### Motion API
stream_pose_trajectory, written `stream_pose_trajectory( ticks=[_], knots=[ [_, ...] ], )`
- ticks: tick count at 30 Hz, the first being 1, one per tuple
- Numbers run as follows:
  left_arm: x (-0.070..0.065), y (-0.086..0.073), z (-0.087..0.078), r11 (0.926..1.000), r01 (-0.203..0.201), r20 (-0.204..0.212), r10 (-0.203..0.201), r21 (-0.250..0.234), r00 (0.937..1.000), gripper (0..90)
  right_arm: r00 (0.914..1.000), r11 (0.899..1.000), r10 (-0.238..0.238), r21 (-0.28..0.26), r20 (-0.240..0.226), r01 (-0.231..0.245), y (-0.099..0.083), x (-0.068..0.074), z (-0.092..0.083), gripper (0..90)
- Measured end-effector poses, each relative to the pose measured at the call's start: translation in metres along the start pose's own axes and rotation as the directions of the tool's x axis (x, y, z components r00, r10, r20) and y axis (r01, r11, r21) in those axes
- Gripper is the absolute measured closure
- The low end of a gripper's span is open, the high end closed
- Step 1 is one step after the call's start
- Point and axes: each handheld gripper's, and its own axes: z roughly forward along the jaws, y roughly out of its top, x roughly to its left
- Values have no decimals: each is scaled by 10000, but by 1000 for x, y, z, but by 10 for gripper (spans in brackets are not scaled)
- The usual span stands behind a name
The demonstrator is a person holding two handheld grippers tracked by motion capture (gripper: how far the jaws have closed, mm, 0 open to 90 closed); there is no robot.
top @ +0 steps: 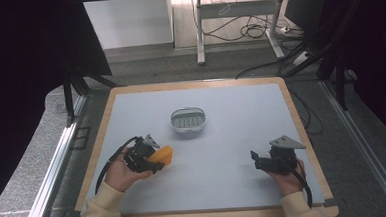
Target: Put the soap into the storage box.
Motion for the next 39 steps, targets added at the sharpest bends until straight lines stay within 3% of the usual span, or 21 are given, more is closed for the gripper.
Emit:
stream_pose_trajectory(
  ticks=[26,39],
  knots=[
    [8,0,-11,9982,94,482,-66,-593,9988,614,9998,9997,213,-131,-16,-213,0,-1,-4,141],
    [15,10,-19,9952,74,618,-14,-971,9981,614,9996,9995,285,-125,38,-285,0,-3,-5,143]
  ],
)
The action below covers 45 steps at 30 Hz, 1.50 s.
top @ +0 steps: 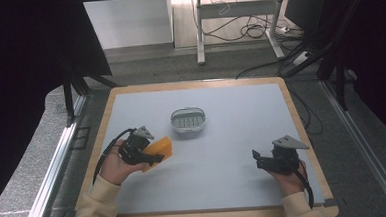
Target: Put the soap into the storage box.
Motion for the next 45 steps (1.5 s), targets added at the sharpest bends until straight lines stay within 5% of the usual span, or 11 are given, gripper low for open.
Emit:
stream_pose_trajectory(
  ticks=[45],
  knots=[
    [29,37,3,9990,-375,139,379,-261,9992,615,10000,10000,-8,72,-33,8,-1,0,1,143]
  ],
)
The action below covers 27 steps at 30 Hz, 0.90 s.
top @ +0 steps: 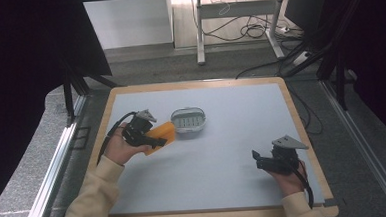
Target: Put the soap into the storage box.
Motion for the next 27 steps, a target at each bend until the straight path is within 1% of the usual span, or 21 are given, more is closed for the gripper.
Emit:
stream_pose_trajectory(
  ticks=[4,5,8,9,12,15,16,22,23,27],
  knots=[
    [1,3,0,10000,-39,7,39,-34,10000,614,10000,10000,-5,-7,-1,5,0,0,0,143],
    [3,4,1,10000,-40,69,41,-49,10000,615,10000,10000,-3,4,-5,3,0,0,0,143],
    [3,5,2,9999,-104,11,104,-34,9999,614,10000,10000,-7,7,-5,7,0,0,0,143],
    [4,6,2,9999,-98,47,98,-28,9999,615,10000,10000,-11,19,0,11,0,0,0,143],
    [5,9,3,9997,-259,-9,259,13,9997,614,10000,10000,-27,30,-6,27,0,0,0,143],
    [6,11,3,9995,-311,21,311,18,9995,615,10000,10000,-29,22,-13,29,0,0,0,144],
    [6,14,2,9991,-430,-32,431,48,9991,615,10000,10000,-32,30,-7,32,0,0,0,143],
    [7,19,1,9987,-517,-56,517,9,9986,615,10000,10000,-24,33,-21,24,0,0,1,144],
    [8,21,1,9983,-574,13,574,96,9984,615,10000,10000,-34,33,-16,34,0,0,1,143],
    [9,23,2,9981,-614,20,614,111,9981,614,10000,10000,-18,30,-21,18,0,0,0,143]
  ],
)
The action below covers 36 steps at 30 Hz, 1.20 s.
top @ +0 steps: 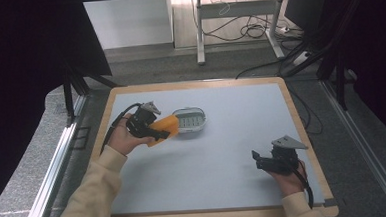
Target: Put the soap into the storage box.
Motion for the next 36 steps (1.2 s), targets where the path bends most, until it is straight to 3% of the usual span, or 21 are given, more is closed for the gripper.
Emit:
stream_pose_trajectory(
  ticks=[36],
  knots=[
    [21,25,10,9985,-549,-81,549,9,9985,614,10000,10000,-8,56,8,8,0,-1,1,144]
  ],
)
